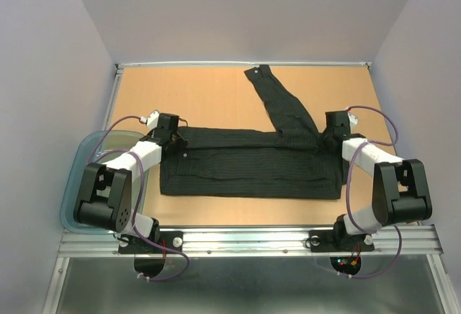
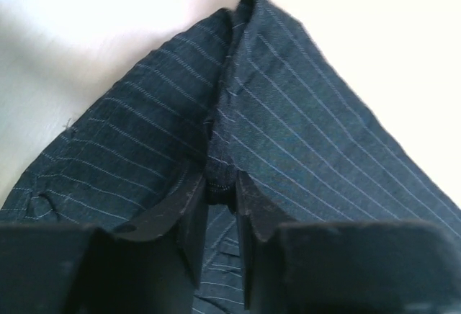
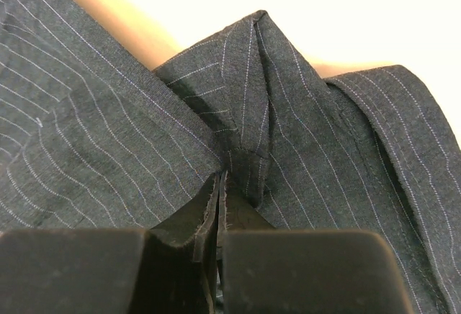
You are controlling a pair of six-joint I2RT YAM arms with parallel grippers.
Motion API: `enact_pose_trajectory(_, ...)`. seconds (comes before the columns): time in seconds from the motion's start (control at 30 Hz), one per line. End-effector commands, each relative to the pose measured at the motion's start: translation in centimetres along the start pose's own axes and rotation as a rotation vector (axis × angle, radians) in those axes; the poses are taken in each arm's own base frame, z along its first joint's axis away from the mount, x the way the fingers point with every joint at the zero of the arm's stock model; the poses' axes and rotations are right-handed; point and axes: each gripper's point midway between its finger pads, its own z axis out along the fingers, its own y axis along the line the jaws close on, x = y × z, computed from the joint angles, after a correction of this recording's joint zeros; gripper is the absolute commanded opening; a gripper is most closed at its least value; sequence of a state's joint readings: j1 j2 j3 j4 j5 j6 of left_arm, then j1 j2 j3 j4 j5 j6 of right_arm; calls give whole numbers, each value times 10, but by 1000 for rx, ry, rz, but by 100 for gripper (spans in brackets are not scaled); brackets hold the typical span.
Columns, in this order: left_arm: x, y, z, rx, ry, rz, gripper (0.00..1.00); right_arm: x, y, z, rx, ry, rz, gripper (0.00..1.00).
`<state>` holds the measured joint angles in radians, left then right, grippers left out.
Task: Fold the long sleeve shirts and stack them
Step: Fold the shirt
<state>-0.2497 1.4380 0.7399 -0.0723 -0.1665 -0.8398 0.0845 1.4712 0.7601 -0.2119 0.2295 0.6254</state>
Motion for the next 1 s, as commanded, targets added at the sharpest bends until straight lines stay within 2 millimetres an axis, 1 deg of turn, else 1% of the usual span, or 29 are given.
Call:
enact_pose_trajectory(0.0, -1, 1, 1, 20, -26, -17, 35, -11, -17, -4, 49, -78, 44, 1)
enact_pose_trajectory(0.07, 0, 7, 2, 1, -33, -29, 38, -11, -20, -6, 55, -84, 50, 1)
enact_pose_trajectory(0.13, 0, 10, 2, -7, -40, -33, 44, -11, -21, -6, 58, -86, 50, 4)
enact_pose_trajectory(0.17, 0, 11, 2, -12, -44, -33, 51, -12, -21, -7, 55, -91, 52, 10)
enact_pose_trajectory(0.2, -1, 12, 2, -14, -48, -32, 54, -13, -21, -8, 56, -93, 51, 13)
enact_pose_trajectory(0.23, -2, 12, 1, -19, -49, -26, 57, -16, -19, -9, 48, -101, 50, 22)
enact_pose_trajectory(0.3, -9, 5, -2, -4, -62, -19, 60, -24, -14, -16, 25, -122, 32, 29)
enact_pose_trajectory(0.33, -14, 1, -7, 9, -73, -9, 65, -32, -7, -21, -6, -135, 5, 39)
enact_pose_trajectory(0.37, -18, -3, -11, 22, -82, -3, 67, -36, -3, -25, -23, -144, -4, 43)
enact_pose_trajectory(0.4, -26, -11, -17, 43, -101, 1, 70, -44, 4, -33, -59, -162, -9, 47)
enact_pose_trajectory(0.43, -32, -17, -26, 62, -118, 25, 75, -52, 11, -39, -84, -178, -24, 55)
enact_pose_trajectory(0.47, -42, -28, -34, 87, -142, 34, 77, -57, 15, -44, -101, -188, -31, 59)
enact_pose_trajectory(0.5, -46, -33, -40, 98, -154, 48, 80, -60, 20, -48, -123, -192, -39, 61)
enact_pose_trajectory(0.53, -52, -40, -50, 120, -174, 54, 82, -62, 27, -52, -159, -188, -51, 62)
enact_pose_trajectory(0.57, -54, -52, -59, 153, -184, 96, 83, -68, 36, -57, -193, -194, -75, 62)
enact_pose_trajectory(0.6, -54, -61, -65, 178, -191, 118, 84, -69, 41, -59, -217, -188, -84, 62)
enact_pose_trajectory(0.63, -55, -67, -69, 189, -202, 158, 83, -68, 52, -61, -265, -170, -107, 62)
enact_pose_trajectory(0.7, -48, -85, -77, 233, -200, 201, 83, -63, 63, -60, -314, -141, -118, 62)
enact_pose_trajectory(0.73, -44, -89, -76, 244, -193, 218, 83, -60, 67, -58, -334, -124, -110, 62)
enact_pose_trajectory(0.8, -36, -96, -68, 263, -174, 235, 83, -50, 65, -46, -317, -88, -75, 61)
enact_pose_trajectory(0.87, -27, -100, -55, 278, -143, 243, 83, -44, 64, -37, -313, -78, -34, 59)
enact_pose_trajectory(0.9, -22, -99, -49, 273, -130, 242, 83, -33, 59, -28, -294, -52, -28, 58)
enact_pose_trajectory(0.93, -16, -99, -38, 269, -115, 245, 82, -31, 56, -23, -280, -54, -13, 56)
enact_pose_trajectory(0.97, -12, -97, -31, 262, -103, 248, 81, -26, 52, -17, -265, -40, -10, 56)
